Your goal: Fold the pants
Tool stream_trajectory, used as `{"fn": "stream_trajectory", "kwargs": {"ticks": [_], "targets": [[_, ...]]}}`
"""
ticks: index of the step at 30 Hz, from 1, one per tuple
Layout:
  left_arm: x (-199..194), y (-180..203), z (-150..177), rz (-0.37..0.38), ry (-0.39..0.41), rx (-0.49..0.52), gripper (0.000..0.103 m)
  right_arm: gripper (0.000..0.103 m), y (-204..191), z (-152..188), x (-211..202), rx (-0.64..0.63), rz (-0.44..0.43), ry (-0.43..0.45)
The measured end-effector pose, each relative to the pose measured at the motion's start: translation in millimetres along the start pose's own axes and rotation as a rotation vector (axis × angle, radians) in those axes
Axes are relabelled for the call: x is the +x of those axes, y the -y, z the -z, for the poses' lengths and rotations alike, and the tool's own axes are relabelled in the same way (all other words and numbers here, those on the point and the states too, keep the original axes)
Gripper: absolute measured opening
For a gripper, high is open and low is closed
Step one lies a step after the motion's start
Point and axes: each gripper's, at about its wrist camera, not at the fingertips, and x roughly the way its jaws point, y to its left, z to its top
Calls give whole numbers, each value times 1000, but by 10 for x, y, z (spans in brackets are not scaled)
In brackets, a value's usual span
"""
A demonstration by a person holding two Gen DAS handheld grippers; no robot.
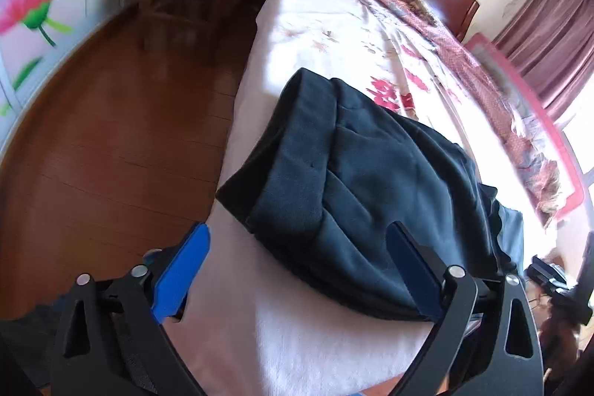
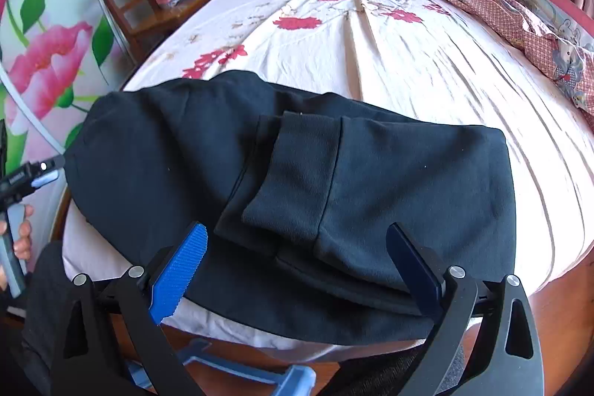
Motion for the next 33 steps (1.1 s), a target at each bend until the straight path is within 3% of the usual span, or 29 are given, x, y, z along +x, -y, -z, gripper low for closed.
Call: {"fn": "stream_trajectory", "kwargs": {"ticks": [4, 14, 17, 18, 22, 28, 33], "targets": [[154, -32, -40, 73, -32, -25, 93, 97, -44, 22, 41, -13, -3, -30], [504, -82, -165, 59, -73, -77, 90, 97, -170, -6, 55, -38, -65, -28], [508, -119, -177, 37, -60, -98, 68, 97, -186, -30, 6, -57, -66, -4], [509, -145, -191, 62, -63, -112, 54, 97, -193, -37, 1, -64, -67, -1], [456, -176, -190, 47, -49, -143, 37, 97, -169, -45, -26, -64, -71, 2], [-105, 669, -276, -138, 120, 131, 26, 97, 2, -15, -68, -5, -86, -3], [-433, 1542, -389, -161, 229, 325, 23, 97, 364, 38, -129, 95, -58, 12]]}}
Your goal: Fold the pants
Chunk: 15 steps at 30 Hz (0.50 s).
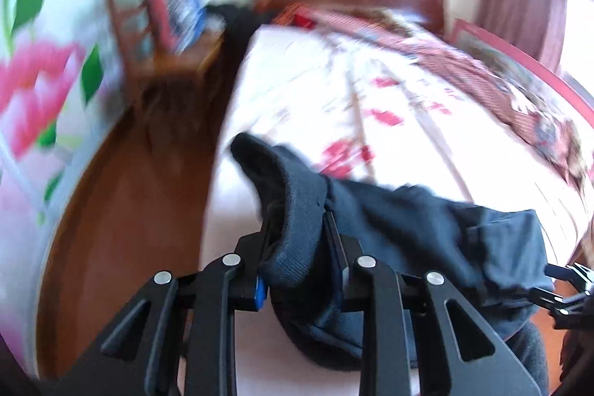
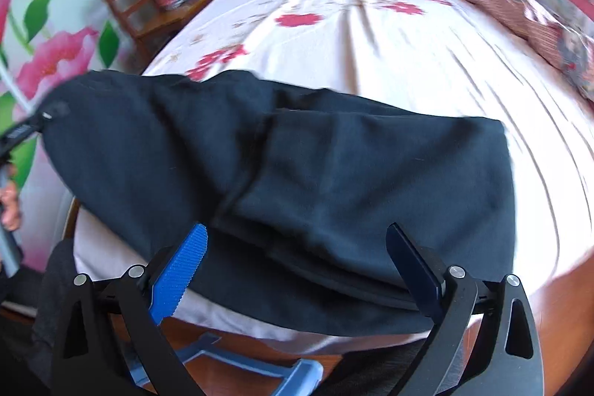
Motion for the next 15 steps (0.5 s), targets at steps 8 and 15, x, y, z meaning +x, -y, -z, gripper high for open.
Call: {"fn": "stream_trajectory", "kwargs": {"ticks": [8, 15], "targets": [[-309, 1514, -243, 206, 139, 259, 20, 97, 843, 12, -336, 223, 63, 97], [-159, 2534, 16, 347, 125, 368, 19, 97, 1543, 233, -566, 409, 101, 152]]}}
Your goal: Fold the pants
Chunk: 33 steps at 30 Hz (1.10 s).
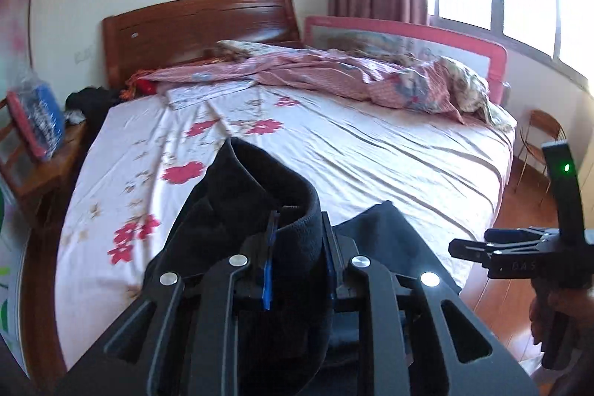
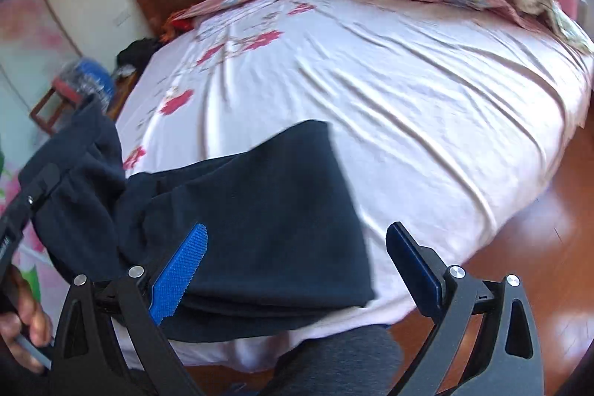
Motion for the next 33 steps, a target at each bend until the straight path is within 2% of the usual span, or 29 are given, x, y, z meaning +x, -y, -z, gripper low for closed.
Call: {"fn": "stream_trajectory", "kwargs": {"ticks": [4, 8, 10, 12, 15, 17, 18, 19, 20, 22, 23, 25, 27, 30, 32, 33], "targets": [[270, 483, 38, 69, -25, 72, 19, 97, 322, 61, -8, 65, 17, -4], [383, 1063, 107, 114, -15, 181, 19, 97, 552, 114, -6, 110, 31, -6], [484, 1318, 164, 136, -31, 223, 19, 97, 636, 125, -10, 102, 81, 1], [571, 1524, 214, 158, -45, 259, 19, 97, 716, 161, -27, 102, 91, 1], [695, 1711, 293, 178, -50, 311, 19, 96, 899, 192, 11, 123, 162, -13], [850, 1838, 430, 188, -100, 397, 23, 96, 1029, 211, 70, 150, 179, -39], [898, 1879, 496, 208, -133, 421, 30, 96, 1075, 222, 112, 159, 199, -58], [904, 1942, 566, 211, -152, 457, 31, 96, 1103, 227, 132, 162, 235, -69], [837, 1965, 600, 197, -143, 486, 36, 96, 1089, 232, 114, 155, 234, -64], [538, 1953, 585, 201, -104, 522, 64, 96, 985, 179, -19, 139, 193, -2], [371, 1893, 556, 223, -90, 516, 67, 96, 915, 130, -73, 127, 156, 15], [49, 1717, 498, 268, -85, 492, 73, 96, 702, -19, -106, 80, 18, 14], [-206, 1491, 490, 253, -76, 481, 78, 96, 446, -132, -11, 2, -46, -17], [-469, 1009, 532, 183, -92, 418, 80, 96, 118, -216, 301, -124, -58, -99], [-550, 638, 575, 87, -125, 359, 86, 96, -9, -229, 489, -159, -61, -121], [-559, 473, 601, 42, -145, 333, 87, 96, -34, -234, 564, -155, -90, -141]]}}
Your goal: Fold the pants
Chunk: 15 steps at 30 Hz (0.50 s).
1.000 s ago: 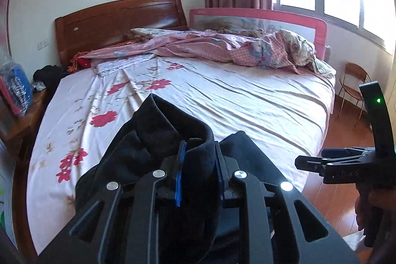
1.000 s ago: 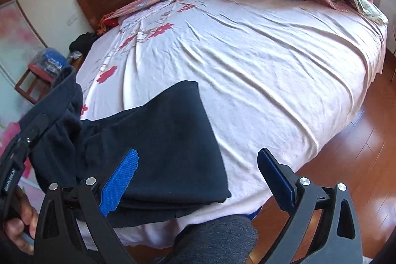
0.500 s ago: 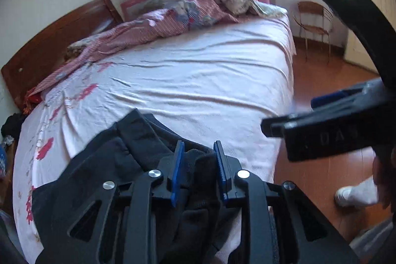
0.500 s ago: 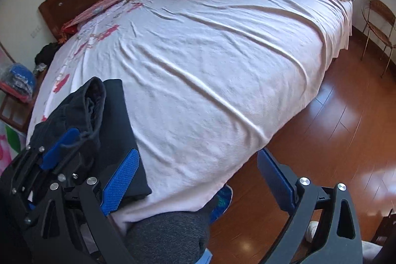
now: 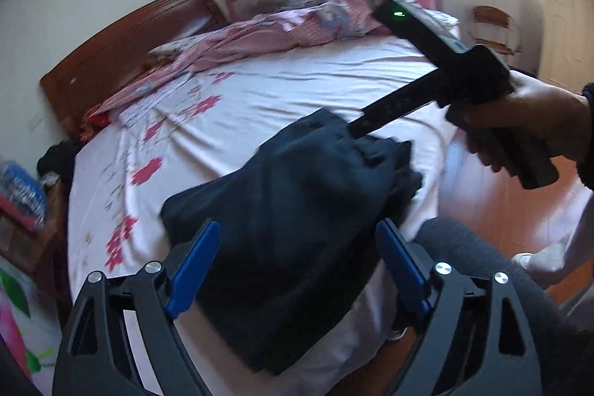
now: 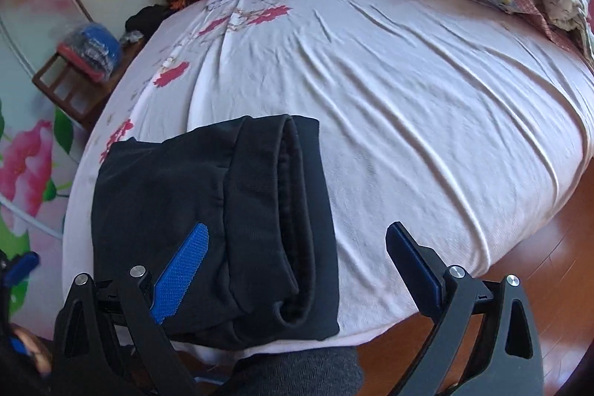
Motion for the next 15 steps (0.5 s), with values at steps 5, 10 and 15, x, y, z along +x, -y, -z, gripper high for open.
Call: {"fn": "stream_trajectory", "kwargs": {"ticks": [5, 10, 15], "targets": [[-53, -683, 454, -197, -126, -175, 96, 96, -19, -58, 210, 63, -132, -18], [32, -1105, 862, -321, -287, -326, 96, 96, -94, -105, 262, 71, -125, -27], [174, -1358, 1106, -362, -418, -488, 97, 96, -201, -201, 121, 12, -100, 23]]}}
